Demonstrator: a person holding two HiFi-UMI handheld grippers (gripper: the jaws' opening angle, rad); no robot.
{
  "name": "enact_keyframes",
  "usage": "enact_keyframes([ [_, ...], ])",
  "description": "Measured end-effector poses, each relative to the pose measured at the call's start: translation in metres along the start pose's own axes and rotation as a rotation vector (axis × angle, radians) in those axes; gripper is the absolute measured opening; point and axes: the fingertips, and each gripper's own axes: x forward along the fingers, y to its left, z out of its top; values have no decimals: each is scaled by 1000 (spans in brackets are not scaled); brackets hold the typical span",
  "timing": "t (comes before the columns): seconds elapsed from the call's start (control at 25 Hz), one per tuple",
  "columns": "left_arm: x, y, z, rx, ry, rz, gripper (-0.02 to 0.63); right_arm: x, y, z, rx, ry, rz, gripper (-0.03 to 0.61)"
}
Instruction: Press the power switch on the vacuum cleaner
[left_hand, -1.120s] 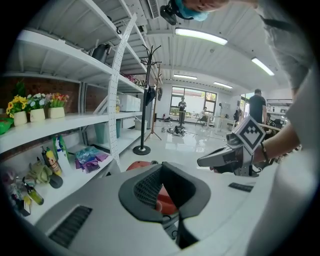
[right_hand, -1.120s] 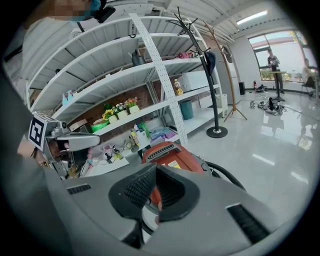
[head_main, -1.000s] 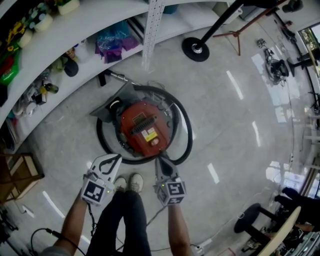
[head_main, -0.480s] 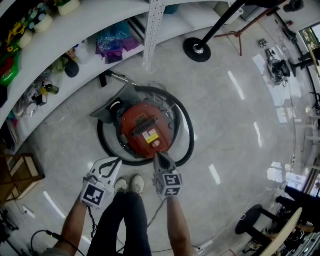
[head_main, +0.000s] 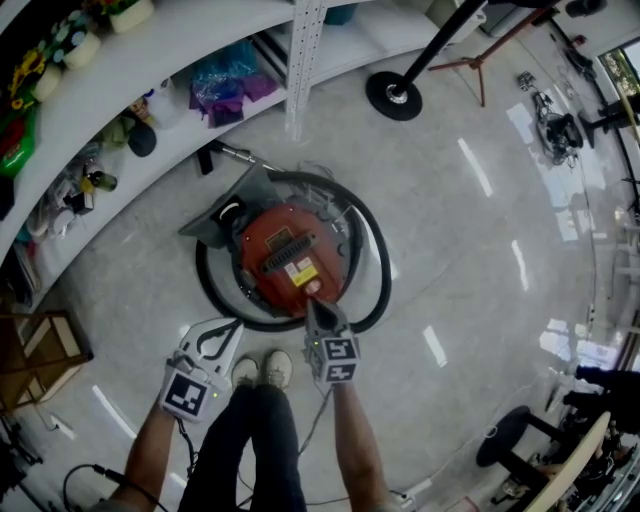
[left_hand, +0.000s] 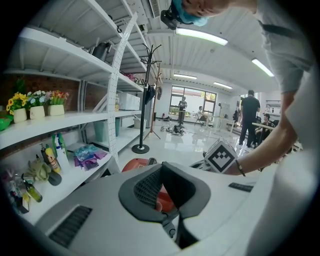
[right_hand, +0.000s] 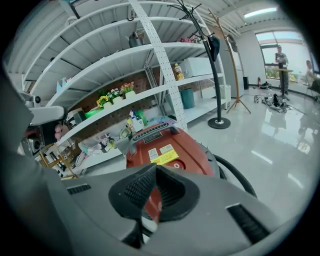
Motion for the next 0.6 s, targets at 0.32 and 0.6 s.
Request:
enact_keyframes([
  [0.32, -1, 0, -4, 3, 13, -1, 8, 10, -6, -9, 8, 17, -6, 12],
  [0.6, 1, 3, -4, -6, 8, 3, 6, 14, -7, -12, 13, 24, -6, 12],
])
